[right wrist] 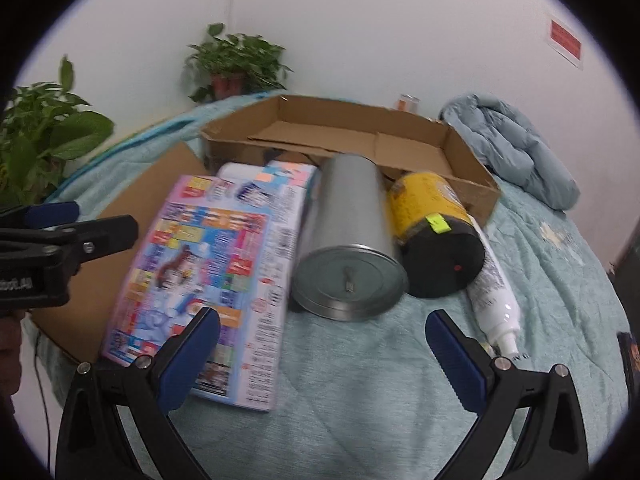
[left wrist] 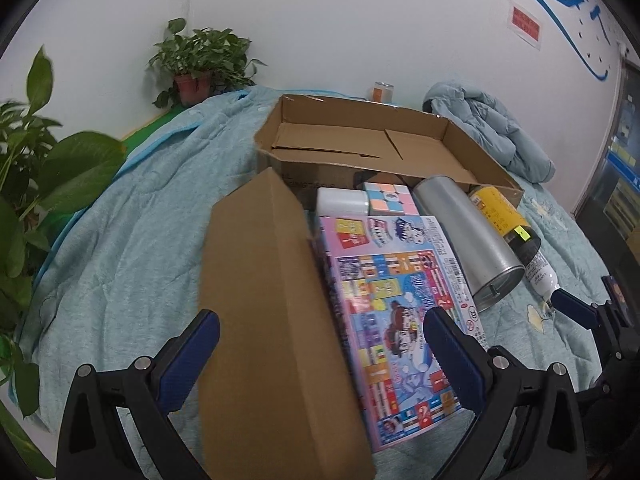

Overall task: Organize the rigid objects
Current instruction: 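Close the left tool on the edge of the cardboard piece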

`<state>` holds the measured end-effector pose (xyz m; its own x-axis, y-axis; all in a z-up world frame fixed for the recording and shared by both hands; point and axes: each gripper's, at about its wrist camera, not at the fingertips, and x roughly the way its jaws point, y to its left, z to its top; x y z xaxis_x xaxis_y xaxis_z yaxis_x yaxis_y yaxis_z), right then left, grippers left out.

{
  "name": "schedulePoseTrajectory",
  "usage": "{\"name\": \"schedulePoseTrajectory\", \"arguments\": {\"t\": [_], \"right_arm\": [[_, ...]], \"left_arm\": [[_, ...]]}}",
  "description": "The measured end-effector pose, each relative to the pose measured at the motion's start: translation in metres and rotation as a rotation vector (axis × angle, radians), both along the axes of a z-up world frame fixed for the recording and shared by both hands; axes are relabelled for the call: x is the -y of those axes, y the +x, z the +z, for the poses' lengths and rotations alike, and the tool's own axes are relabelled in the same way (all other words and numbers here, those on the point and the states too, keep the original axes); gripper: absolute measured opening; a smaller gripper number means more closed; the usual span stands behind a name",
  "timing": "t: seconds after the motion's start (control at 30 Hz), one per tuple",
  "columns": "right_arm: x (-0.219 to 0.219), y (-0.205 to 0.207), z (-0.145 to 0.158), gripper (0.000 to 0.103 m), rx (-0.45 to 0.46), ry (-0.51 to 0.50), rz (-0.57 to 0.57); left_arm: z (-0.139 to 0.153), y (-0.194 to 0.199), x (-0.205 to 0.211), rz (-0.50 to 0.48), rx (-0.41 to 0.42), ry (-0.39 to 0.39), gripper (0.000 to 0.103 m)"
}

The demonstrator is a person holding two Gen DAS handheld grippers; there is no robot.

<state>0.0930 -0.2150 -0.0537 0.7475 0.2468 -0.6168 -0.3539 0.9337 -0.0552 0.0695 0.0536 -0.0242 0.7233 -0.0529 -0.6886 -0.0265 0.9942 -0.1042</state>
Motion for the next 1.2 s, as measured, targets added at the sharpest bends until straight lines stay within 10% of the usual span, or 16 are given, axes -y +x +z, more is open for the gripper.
{"name": "schedulePoseTrajectory", "arguments": {"t": [0.3, 0.63, 1.2], "right_arm": [[-0.064, -0.040, 0.017, 0.102, 0.029, 0.120, 0.425], [-0.117, -0.037, 0.006, 0.101, -0.106, 0.041, 0.509], [-0.130, -0.038, 0.002, 0.087, -0.086, -0.005, 0.517]], "left_arm": [[-0.033, -0.014, -0.079, 0.036, -0.112, -0.249, 0.102], [-0.080, -0.014, -0.107, -0.122, -0.226, -0.629, 0.090], [-0.049, -0.032, -0.070, -0.144, -0.173, -0.406, 0.085]]}}
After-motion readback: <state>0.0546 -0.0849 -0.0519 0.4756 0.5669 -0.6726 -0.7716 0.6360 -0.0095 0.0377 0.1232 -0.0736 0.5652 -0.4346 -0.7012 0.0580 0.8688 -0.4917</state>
